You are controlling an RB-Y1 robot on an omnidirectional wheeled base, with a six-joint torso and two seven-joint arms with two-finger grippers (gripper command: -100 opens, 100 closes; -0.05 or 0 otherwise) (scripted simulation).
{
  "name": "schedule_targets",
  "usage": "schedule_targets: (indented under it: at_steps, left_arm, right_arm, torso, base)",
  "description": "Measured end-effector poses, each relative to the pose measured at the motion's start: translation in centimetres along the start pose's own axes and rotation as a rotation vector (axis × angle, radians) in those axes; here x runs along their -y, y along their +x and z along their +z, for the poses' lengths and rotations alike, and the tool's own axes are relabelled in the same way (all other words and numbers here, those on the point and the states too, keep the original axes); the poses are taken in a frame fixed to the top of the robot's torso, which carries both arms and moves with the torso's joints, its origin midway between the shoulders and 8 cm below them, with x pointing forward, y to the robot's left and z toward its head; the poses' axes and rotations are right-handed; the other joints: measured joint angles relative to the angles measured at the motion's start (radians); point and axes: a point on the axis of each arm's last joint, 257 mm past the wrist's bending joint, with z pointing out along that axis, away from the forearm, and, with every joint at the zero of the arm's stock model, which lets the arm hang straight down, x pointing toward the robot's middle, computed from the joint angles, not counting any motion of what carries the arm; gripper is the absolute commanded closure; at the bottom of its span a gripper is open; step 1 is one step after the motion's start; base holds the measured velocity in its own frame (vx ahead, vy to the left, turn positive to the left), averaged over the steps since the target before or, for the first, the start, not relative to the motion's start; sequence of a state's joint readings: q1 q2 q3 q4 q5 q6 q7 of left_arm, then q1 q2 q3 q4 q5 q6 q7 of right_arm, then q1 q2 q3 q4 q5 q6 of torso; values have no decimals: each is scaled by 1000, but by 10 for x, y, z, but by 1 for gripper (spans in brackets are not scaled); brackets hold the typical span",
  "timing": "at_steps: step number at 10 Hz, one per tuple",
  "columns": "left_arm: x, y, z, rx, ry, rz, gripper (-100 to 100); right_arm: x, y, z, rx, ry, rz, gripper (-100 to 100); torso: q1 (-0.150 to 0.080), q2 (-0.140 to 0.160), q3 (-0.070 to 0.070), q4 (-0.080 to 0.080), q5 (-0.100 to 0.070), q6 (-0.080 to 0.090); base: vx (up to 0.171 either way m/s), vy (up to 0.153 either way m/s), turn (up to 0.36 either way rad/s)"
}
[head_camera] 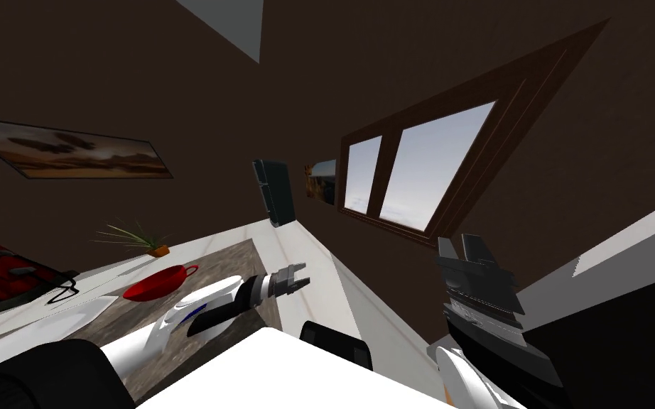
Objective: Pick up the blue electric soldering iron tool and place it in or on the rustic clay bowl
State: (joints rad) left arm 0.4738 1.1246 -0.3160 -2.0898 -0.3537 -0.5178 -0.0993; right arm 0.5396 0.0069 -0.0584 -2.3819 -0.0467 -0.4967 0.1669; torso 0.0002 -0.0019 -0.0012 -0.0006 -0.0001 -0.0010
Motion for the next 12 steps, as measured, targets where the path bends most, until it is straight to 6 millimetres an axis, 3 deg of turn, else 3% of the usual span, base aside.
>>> schedule_targets:
  at_steps: [5, 7, 9, 12]
  left_arm:
    - [-37, 37, -28, -186, -59, 48, -100]
    - [-55, 55, -52, -265, -95, 57, -100]
    - [-61, 61, -66, -321, -110, 73, -100]
    - [-85, 76, -104, -449, -163, 93, -100]
  right_arm:
    - [0, 0, 0, 0, 0, 0, 0]
    - [0, 0, 0, 0, 0, 0, 0]
    - [0, 0, 0, 0, 0, 0, 0]
    - [0, 0, 0, 0, 0, 0, 0]
  torso:
    - [-1, 2, 1, 0, 0, 0]
    - [0, 2, 1, 0, 0, 0]
    - [-1, 3, 2, 1, 0, 0]
    - [0, 3, 1, 1, 0, 0]
  base:
    - [33, 8, -35]
    - [31, 24, -33]
    - [16, 10, -10]
    - [22, 23, -22]
